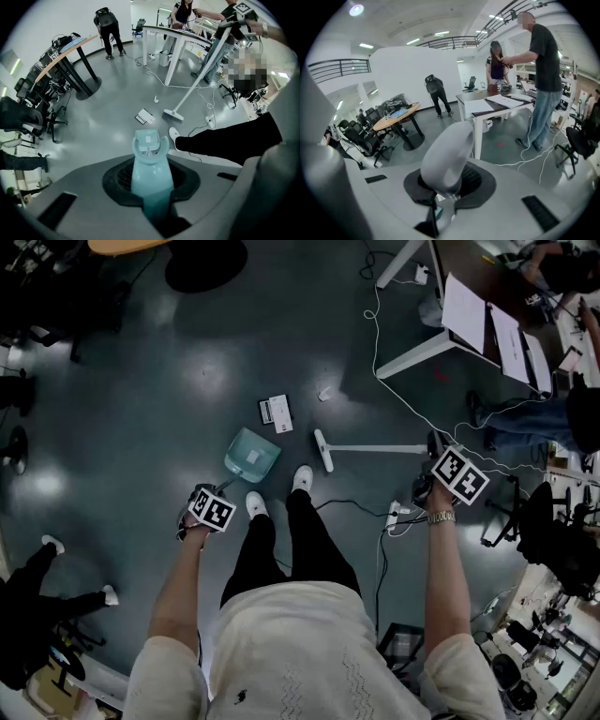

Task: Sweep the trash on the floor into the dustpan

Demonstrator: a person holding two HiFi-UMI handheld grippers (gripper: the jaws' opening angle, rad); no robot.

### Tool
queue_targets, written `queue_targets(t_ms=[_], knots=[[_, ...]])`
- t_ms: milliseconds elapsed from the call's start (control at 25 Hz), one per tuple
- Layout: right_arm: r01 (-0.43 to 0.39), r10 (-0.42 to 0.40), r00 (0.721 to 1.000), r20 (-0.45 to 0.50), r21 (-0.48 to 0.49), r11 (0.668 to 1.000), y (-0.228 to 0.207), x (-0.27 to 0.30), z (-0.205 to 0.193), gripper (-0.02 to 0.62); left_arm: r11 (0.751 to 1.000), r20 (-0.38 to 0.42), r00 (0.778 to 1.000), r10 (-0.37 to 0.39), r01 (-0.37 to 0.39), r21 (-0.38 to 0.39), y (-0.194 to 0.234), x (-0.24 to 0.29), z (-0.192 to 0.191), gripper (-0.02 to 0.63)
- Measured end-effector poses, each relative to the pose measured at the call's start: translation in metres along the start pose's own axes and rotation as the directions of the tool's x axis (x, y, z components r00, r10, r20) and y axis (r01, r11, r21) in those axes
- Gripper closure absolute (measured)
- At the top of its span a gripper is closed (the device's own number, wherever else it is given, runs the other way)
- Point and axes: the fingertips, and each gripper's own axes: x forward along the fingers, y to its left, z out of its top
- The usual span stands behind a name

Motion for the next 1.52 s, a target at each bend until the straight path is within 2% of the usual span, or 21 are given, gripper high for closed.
queue_targets(t_ms=[120,240,320,400,480,600,840,1040,1160,1360,1520], knots=[[-0.045,0.048,0.999,0.024,-0.115,0.992,0.024,0.05,0.057,0.534,1.0,-0.012,1.0,0.009,-0.009,-0.012,0.002,0.008,0.024,0.515],[-0.066,0.089,0.992,0.088,-0.238,0.969,0.046,0.098,0.118,0.534,0.999,-0.016,0.999,0.028,-0.028,-0.034,0.004,0.015,0.048,0.515],[-0.073,0.113,0.985,0.127,-0.286,0.956,0.056,0.121,0.136,0.534,0.999,-0.023,0.999,0.038,-0.039,-0.035,0.001,0.018,0.054,0.515],[-0.075,0.129,0.98,0.149,-0.325,0.943,0.067,0.136,0.137,0.534,0.999,-0.031,0.998,0.045,-0.046,-0.028,0.0,0.02,0.055,0.515],[-0.079,0.146,0.977,0.156,-0.373,0.925,0.079,0.148,0.125,0.534,0.998,-0.036,0.998,0.049,-0.05,-0.027,0.002,0.023,0.058,0.515],[-0.108,0.204,0.966,0.162,-0.464,0.879,0.099,0.159,0.094,0.534,0.998,-0.043,0.998,0.049,-0.051,-0.034,0.003,0.027,0.056,0.515],[-0.189,0.284,0.949,0.138,-0.472,0.861,0.133,0.147,0.029,0.534,0.998,-0.041,0.998,0.053,-0.054,-0.037,0.005,0.032,0.045,0.515],[-0.246,0.353,0.932,0.083,-0.569,0.784,0.185,0.12,-0.021,0.532,0.998,-0.032,0.998,0.057,-0.058,-0.037,0.009,0.032,0.038,0.515],[-0.299,0.393,0.919,0.041,-0.578,0.759,0.214,0.105,-0.049,0.532,0.998,-0.03,0.998,0.056,-0.057,-0.04,0.006,0.034,0.034,0.515],[-0.356,0.43,0.903,0.004,-0.552,0.754,0.25,0.083,-0.084,0.532,0.997,-0.022,0.998,0.059,-0.06,-0.049,0.005,0.037,0.021,0.515],[-0.373,0.436,0.9,0.017,-0.487,0.79,0.261,0.064,-0.092,0.531,0.997,-0.004,0.998,0.064,-0.064,-0.044,0.0,0.037,0.016,0.515]])
